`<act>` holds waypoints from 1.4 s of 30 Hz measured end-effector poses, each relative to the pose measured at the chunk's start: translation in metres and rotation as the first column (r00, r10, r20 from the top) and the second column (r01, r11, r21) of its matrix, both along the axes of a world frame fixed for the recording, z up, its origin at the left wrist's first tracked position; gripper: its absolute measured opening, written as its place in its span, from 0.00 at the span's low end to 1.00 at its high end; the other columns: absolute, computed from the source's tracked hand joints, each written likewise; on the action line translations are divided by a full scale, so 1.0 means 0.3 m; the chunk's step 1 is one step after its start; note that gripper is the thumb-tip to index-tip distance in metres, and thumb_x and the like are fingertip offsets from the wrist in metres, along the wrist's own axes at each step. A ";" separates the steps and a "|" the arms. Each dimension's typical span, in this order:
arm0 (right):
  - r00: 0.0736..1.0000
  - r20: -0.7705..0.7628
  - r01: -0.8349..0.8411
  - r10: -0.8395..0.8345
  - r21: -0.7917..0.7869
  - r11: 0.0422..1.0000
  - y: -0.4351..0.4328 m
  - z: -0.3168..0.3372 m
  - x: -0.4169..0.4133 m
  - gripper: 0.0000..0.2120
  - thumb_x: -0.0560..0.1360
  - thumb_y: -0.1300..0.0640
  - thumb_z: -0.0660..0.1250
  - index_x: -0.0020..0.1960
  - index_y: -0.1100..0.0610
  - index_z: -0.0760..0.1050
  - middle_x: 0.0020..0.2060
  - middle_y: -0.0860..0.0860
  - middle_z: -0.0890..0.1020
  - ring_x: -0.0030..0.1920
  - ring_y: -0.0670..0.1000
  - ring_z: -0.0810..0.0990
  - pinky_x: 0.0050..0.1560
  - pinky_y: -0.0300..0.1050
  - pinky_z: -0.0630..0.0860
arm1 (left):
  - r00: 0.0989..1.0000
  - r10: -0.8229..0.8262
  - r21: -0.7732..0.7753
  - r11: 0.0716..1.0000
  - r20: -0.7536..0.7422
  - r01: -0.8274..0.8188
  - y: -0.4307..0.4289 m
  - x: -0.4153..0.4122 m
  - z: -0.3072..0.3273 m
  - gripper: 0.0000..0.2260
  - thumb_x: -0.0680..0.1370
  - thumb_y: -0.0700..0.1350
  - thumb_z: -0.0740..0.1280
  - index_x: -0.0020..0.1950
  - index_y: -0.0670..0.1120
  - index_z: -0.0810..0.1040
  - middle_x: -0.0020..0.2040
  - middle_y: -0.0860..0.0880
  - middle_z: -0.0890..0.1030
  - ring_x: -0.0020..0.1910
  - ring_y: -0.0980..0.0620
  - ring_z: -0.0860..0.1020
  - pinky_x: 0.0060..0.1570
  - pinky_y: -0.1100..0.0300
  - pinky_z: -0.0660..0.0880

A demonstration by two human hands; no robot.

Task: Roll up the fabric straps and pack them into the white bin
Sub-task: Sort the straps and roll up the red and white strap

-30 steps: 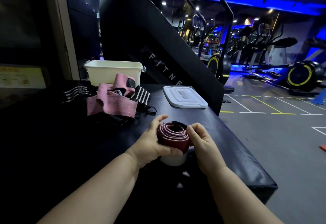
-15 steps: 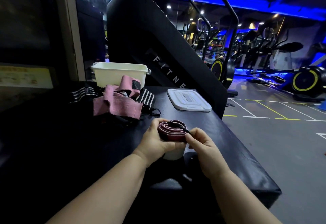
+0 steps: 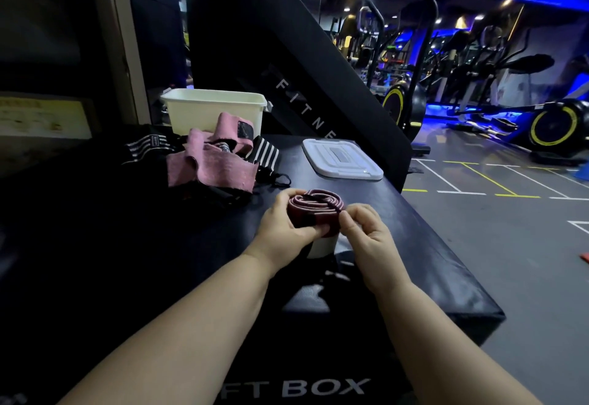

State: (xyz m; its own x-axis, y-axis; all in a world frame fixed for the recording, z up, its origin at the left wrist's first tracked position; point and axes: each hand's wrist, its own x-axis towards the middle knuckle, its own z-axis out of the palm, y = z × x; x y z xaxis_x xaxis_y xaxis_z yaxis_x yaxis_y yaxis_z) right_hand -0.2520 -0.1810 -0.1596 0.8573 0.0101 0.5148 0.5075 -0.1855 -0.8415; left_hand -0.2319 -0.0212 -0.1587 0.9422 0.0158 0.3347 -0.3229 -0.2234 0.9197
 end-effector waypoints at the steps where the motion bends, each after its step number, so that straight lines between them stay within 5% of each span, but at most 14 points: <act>1: 1.000 0.015 -0.003 0.003 0.004 1.000 0.002 0.001 -0.003 0.09 0.77 0.53 0.65 0.38 0.52 0.76 0.42 0.45 0.76 0.47 0.43 0.75 0.52 0.36 0.71 | 1.000 0.013 0.000 1.000 0.007 -0.013 -0.001 -0.003 0.001 0.29 0.62 0.47 0.81 0.59 0.54 0.74 0.55 0.51 0.81 0.56 0.53 0.79 0.60 0.57 0.75; 9: 0.998 0.066 -0.017 0.015 0.025 1.000 0.014 0.001 -0.020 0.09 0.75 0.68 0.68 0.43 0.54 0.81 0.48 0.49 0.76 0.48 0.38 0.78 0.49 0.31 0.74 | 1.000 -0.007 -0.054 0.999 0.027 0.008 0.001 -0.007 -0.011 0.26 0.61 0.52 0.77 0.55 0.60 0.70 0.49 0.54 0.81 0.50 0.54 0.81 0.57 0.56 0.77; 21: 0.994 0.098 0.045 -0.049 0.035 0.998 0.002 -0.011 -0.013 0.13 0.73 0.63 0.70 0.48 0.45 0.83 0.45 0.45 0.82 0.51 0.45 0.80 0.56 0.40 0.74 | 0.996 -0.063 0.003 0.998 0.066 0.063 0.019 0.009 -0.012 0.26 0.58 0.59 0.75 0.51 0.65 0.67 0.55 0.44 0.80 0.54 0.47 0.80 0.62 0.47 0.74; 25: 0.996 0.087 -0.003 0.020 -0.191 0.982 0.029 -0.024 -0.031 0.20 0.73 0.58 0.69 0.57 0.34 0.76 0.40 0.45 0.81 0.46 0.51 0.81 0.53 0.44 0.77 | 0.996 -0.077 0.047 0.996 0.037 0.075 0.032 0.030 -0.013 0.25 0.59 0.59 0.75 0.50 0.67 0.65 0.56 0.42 0.79 0.54 0.44 0.80 0.61 0.45 0.74; 29: 0.999 -0.015 -0.037 0.038 0.038 0.999 0.025 -0.015 -0.031 0.10 0.74 0.56 0.67 0.48 0.40 0.78 0.37 0.49 0.81 0.39 0.51 0.79 0.44 0.53 0.77 | 0.991 -0.124 0.145 0.983 0.044 0.116 0.033 0.024 0.003 0.25 0.60 0.55 0.77 0.50 0.63 0.66 0.56 0.44 0.77 0.51 0.51 0.78 0.58 0.55 0.75; 35: 1.000 -0.009 0.013 -0.011 0.193 0.981 0.004 -0.015 -0.015 0.08 0.78 0.62 0.67 0.49 0.48 0.77 0.37 0.46 0.75 0.39 0.45 0.74 0.43 0.43 0.74 | 0.971 -0.239 0.061 0.969 0.012 0.238 0.042 0.008 0.013 0.24 0.65 0.45 0.78 0.53 0.58 0.68 0.51 0.49 0.78 0.42 0.58 0.78 0.47 0.63 0.75; 39: 0.992 -0.126 0.031 0.005 0.277 0.960 -0.020 -0.009 0.010 0.10 0.78 0.56 0.65 0.58 0.46 0.76 0.51 0.47 0.78 0.52 0.48 0.77 0.55 0.43 0.75 | 0.928 -0.372 -0.034 0.928 -0.027 0.371 0.055 0.003 0.007 0.24 0.65 0.40 0.76 0.55 0.53 0.69 0.51 0.51 0.78 0.47 0.58 0.78 0.53 0.61 0.75; 42: 0.978 -0.178 -0.058 0.110 0.275 0.960 -0.016 0.002 0.014 0.11 0.81 0.58 0.61 0.59 0.47 0.77 0.58 0.49 0.81 0.56 0.48 0.80 0.53 0.41 0.76 | 0.901 -0.433 -0.096 0.899 -0.039 0.428 0.055 -0.001 0.011 0.24 0.65 0.38 0.74 0.55 0.53 0.69 0.52 0.51 0.77 0.49 0.58 0.78 0.55 0.61 0.74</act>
State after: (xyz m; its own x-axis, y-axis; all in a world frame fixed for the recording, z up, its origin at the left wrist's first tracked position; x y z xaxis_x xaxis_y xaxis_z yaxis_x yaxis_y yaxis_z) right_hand -0.2478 -0.1859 -0.1591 0.9413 -0.0288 0.3364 0.3376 0.0956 -0.9364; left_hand -0.2322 -0.0048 -0.1552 0.8810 -0.3703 0.2944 -0.3157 0.0032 0.9489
